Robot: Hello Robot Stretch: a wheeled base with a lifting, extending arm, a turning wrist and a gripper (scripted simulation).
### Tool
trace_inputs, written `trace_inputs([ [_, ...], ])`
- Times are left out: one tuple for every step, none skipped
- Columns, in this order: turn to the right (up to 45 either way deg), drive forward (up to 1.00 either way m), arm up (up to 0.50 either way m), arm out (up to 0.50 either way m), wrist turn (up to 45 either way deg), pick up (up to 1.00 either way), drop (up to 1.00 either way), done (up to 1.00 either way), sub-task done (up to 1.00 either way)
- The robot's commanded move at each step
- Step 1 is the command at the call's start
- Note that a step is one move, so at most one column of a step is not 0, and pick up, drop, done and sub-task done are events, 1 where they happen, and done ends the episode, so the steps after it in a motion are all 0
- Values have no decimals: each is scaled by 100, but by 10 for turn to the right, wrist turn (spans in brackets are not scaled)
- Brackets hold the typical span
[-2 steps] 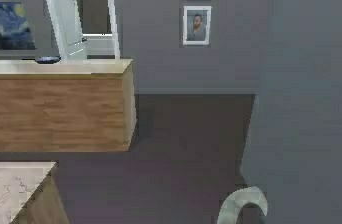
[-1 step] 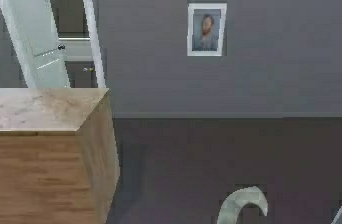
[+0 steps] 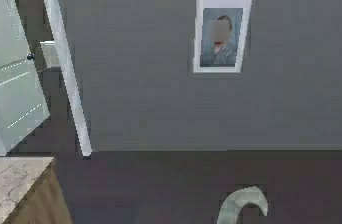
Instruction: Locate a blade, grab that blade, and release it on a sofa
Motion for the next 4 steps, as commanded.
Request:
trace_inputs([
  [450,0,0,0,0,0,0,0,0],
  [90,0,0,0,0,0,0,0,0],
  [0,55,0,0,0,0,0,0,0],
  [450,0,0,0,0,0,0,0,0],
])
